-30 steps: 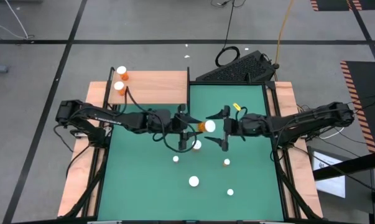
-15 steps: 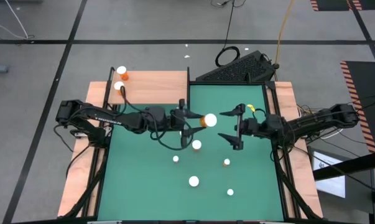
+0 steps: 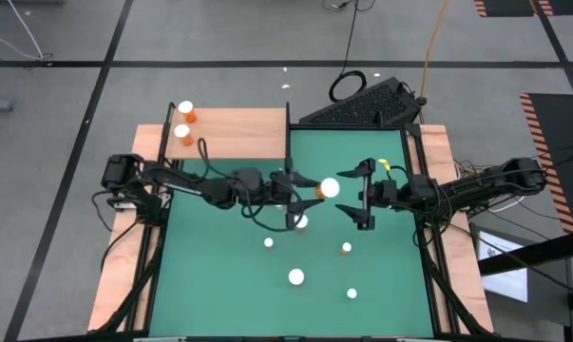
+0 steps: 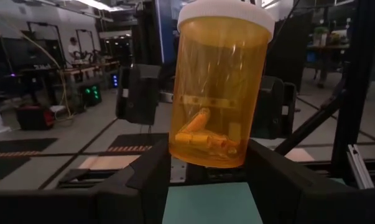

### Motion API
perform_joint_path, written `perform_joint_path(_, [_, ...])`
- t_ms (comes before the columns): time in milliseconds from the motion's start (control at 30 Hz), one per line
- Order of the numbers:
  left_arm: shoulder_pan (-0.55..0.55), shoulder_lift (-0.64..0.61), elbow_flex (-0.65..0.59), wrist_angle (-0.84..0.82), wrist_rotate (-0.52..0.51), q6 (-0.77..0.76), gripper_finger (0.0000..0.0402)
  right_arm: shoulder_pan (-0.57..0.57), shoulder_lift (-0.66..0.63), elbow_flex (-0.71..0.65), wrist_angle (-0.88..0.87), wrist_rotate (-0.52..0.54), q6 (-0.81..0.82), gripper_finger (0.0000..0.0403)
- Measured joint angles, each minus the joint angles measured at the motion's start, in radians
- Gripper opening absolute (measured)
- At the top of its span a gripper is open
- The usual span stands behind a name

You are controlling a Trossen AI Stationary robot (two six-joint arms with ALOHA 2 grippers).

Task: Pick and place medicine bottles onto shelf by color
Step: Put the big orange pill bottle on the shelf aligned with the other big orange pill bottle

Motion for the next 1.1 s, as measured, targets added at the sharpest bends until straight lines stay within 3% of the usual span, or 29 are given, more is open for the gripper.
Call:
perform_joint_path(567, [0.04, 0.102, 0.0, 0.17, 0.028, -0.025, 0.0191, -0.018, 0.031, 0.001, 0.0, 0.032, 0.025, 0.038])
perform_joint_path(1100, [0.049, 0.102, 0.0, 0.151, 0.036, -0.03, 0.0191, -0.046, 0.091, 0.001, 0.057, -0.001, 0.022, 0.037])
